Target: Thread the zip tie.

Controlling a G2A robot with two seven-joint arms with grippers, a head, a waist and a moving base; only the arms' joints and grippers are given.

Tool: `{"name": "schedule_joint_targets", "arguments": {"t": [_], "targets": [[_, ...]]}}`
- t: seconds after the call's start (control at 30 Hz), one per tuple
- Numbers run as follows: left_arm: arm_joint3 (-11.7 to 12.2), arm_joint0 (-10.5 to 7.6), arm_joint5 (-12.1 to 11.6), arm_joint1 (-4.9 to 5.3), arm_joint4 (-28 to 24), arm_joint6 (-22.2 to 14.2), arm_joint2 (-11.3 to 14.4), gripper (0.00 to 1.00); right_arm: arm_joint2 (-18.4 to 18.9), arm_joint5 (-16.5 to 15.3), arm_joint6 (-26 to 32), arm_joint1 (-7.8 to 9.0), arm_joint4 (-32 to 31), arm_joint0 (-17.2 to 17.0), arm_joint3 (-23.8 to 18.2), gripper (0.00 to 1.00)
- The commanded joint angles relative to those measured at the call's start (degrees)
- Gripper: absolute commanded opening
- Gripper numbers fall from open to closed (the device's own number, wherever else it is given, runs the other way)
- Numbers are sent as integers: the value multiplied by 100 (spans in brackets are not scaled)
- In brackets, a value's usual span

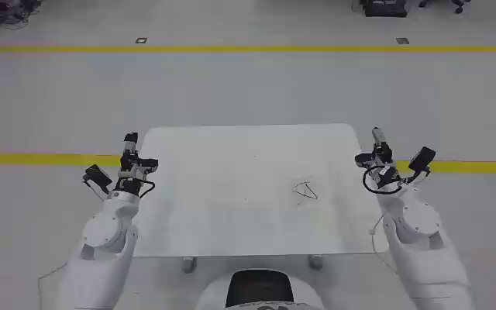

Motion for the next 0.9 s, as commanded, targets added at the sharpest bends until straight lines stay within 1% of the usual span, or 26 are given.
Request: {"name": "schedule_joint_targets", "arguments": {"t": [0.0,0.03,0.1,0.13,0.17,0.2,0.23,0.3,0.63,0.67,0.7,0.77,0.83,0.87], "targets": [[0,0,0,0,0,0,0,100,-180,355,278,11,-324,244,94,100],[0,0,0,0,0,0,0,100,-283,532,417,19,-547,416,140,100],[0,0,0,0,0,0,0,100,-512,826,697,31,-931,630,201,100],[0,0,0,0,0,0,0,100,-677,1028,844,40,-1267,793,221,100],[0,0,0,0,0,0,0,100,-786,1148,886,38,-1440,878,245,100],[0,0,0,0,0,0,0,100,-933,1189,1050,44,-1660,945,340,100],[0,0,0,0,0,0,0,100,-1094,1189,1254,56,-2018,1072,474,100],[0,0,0,0,0,0,0,100,-1326,1189,1609,73,-2477,1176,654,100],[0,0,0,0,0,0,0,100,-1326,1189,1609,73,-2477,1176,654,100],[0,0,0,0,0,0,0,100,-1328,1189,1622,84,-2627,1195,641,100],[0,0,0,0,0,0,0,100,-1339,1189,1736,108,-2908,1221,635,100],[0,0,0,0,0,0,0,100,-1307,1189,2082,151,-3360,1325,656,100],[0,0,0,0,0,0,0,100,-1346,1189,2734,193,-3901,1517,775,100],[0,0,0,0,0,0,0,100,-1356,1189,2862,202,-4183,1635,796,100]]}}
